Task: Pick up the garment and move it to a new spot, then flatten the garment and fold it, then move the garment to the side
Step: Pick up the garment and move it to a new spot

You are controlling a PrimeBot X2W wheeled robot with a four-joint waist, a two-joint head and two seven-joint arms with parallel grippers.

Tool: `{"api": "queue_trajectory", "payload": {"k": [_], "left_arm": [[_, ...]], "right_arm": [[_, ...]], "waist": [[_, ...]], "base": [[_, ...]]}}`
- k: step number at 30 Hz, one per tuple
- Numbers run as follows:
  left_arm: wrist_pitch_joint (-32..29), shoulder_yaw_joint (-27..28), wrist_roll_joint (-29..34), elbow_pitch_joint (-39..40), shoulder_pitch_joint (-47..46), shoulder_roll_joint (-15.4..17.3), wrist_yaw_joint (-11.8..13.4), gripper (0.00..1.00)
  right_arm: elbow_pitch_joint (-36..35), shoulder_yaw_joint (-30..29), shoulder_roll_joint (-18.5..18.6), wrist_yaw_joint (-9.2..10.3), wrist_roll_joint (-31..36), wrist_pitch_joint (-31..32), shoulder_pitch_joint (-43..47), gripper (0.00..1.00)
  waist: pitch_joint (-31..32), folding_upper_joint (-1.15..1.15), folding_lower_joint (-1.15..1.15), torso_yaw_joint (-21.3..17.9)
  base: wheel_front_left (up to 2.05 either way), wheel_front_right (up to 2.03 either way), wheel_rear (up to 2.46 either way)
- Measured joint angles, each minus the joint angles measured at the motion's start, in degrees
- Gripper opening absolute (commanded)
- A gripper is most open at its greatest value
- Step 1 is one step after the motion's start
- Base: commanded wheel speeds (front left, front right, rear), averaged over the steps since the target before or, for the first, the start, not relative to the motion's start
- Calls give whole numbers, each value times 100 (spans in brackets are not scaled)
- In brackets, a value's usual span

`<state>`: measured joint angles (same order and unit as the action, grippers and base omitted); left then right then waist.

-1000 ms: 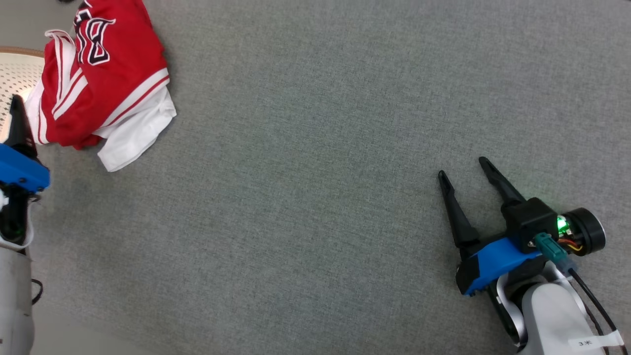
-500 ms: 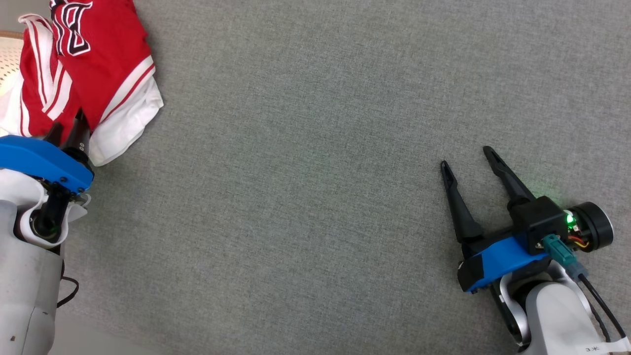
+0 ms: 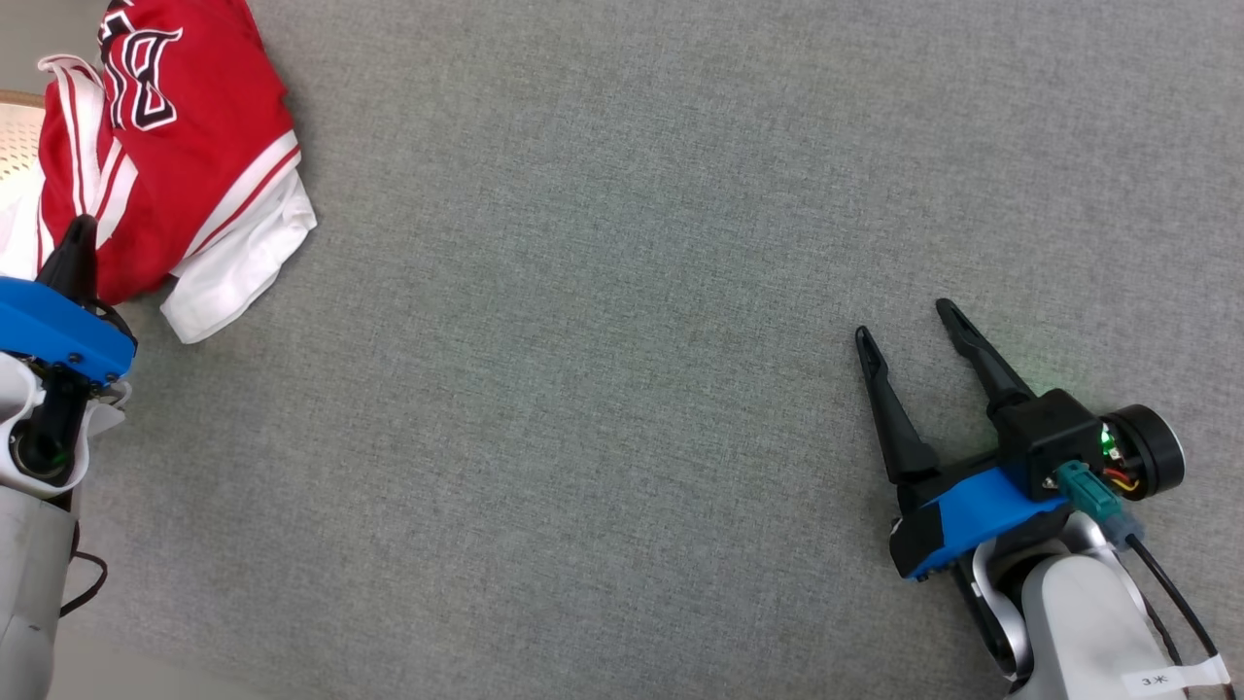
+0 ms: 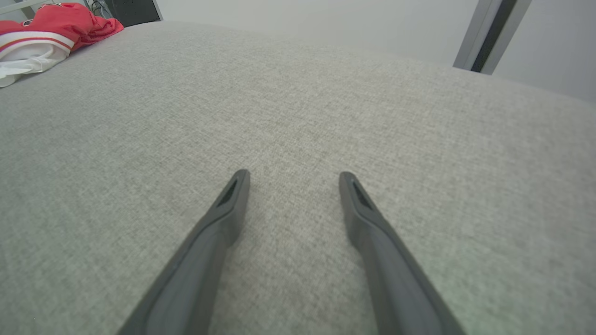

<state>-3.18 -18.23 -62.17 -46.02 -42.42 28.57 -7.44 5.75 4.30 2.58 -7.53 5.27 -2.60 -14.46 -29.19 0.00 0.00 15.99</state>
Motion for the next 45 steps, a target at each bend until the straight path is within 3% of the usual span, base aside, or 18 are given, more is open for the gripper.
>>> {"api": "queue_trajectory", "payload": {"k": [6, 27, 34, 35, 37, 45], "left_arm": [[82, -232, -90, -56, -1, 172, 0, 0], [414, -870, -348, -278, -9, 269, 0, 0], [844, -1029, -344, -179, -96, 316, 0, 0], [979, -1044, -316, -148, -121, 324, 0, 25], [1229, -1132, -201, -48, -138, 343, 0, 100], [1749, -1423, 374, 387, -127, 115, 12, 100]], "right_arm": [[83, -5, -3, -1, -34, -67, -35, 100], [382, -94, 5, 0, -134, -185, -79, 100], [466, -210, 11, 3, -179, -238, -49, 100], [475, -227, 12, 3, -201, -250, -40, 100], [505, -270, 12, 3, -253, -263, -30, 100], [611, -531, 14, 3, -393, -437, -36, 100]], "waist": [[7, 0, 0, -41], [267, 0, 0, -109], [462, 0, 0, -82], [499, 0, 0, -78], [575, 0, 0, -81], [959, 0, 0, -119]], "base": [[0, 0, 0], [0, 0, 0], [0, 0, 0], [0, 0, 0], [0, 0, 0], [0, 0, 0]]}}
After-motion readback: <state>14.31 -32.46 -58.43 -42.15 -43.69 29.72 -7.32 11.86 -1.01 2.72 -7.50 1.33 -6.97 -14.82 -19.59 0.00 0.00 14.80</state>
